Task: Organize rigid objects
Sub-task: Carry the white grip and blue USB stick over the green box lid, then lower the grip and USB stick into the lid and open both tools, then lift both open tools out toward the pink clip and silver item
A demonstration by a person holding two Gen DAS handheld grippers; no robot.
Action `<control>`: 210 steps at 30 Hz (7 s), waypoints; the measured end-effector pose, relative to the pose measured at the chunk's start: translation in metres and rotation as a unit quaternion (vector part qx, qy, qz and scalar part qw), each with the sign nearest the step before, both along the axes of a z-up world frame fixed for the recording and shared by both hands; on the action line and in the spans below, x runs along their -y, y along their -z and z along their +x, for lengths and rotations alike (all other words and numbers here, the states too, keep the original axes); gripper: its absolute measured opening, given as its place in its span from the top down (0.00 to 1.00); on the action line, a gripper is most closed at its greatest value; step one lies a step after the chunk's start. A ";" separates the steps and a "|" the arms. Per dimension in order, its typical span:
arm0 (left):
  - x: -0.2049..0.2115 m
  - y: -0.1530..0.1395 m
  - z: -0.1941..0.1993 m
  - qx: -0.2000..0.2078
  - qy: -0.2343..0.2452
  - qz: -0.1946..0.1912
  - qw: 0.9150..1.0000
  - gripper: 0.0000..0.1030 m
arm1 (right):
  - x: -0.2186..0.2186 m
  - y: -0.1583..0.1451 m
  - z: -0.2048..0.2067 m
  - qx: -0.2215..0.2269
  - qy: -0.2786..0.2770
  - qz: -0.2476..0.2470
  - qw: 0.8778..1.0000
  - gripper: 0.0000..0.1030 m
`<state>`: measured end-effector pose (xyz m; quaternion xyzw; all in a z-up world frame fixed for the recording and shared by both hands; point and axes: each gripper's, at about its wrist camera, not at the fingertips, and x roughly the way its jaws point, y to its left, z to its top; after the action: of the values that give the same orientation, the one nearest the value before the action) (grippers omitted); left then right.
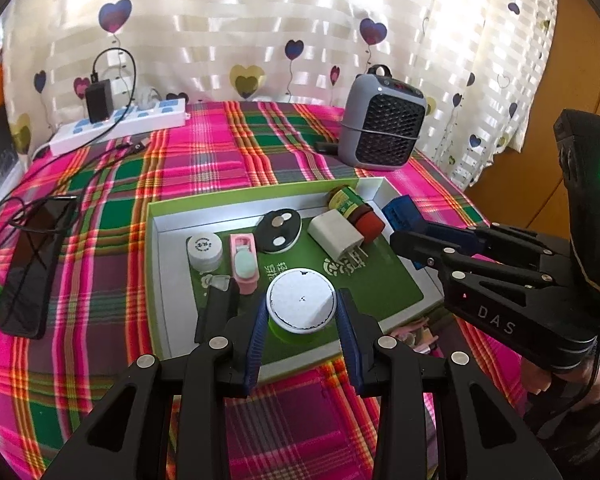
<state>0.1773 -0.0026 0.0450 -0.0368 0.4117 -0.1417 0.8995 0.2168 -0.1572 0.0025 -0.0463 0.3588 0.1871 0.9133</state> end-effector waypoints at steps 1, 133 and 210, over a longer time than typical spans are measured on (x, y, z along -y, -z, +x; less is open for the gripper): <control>0.000 0.001 0.002 -0.002 0.000 0.000 1.000 0.68 | 0.000 0.001 0.002 -0.002 0.000 -0.001 1.000 0.78; 0.002 0.008 -0.004 -0.009 -0.022 0.025 0.999 0.63 | -0.015 0.002 0.016 -0.010 -0.030 0.042 0.999 0.68; 0.002 0.030 -0.070 -0.028 0.065 0.007 0.997 0.63 | 0.012 0.040 -0.063 -0.055 -0.093 0.075 0.991 0.53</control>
<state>0.1068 -0.0046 0.0155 -0.0076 0.4395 -0.1959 0.8766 0.1537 -0.1693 -0.0372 -0.0004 0.3878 0.2996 0.8717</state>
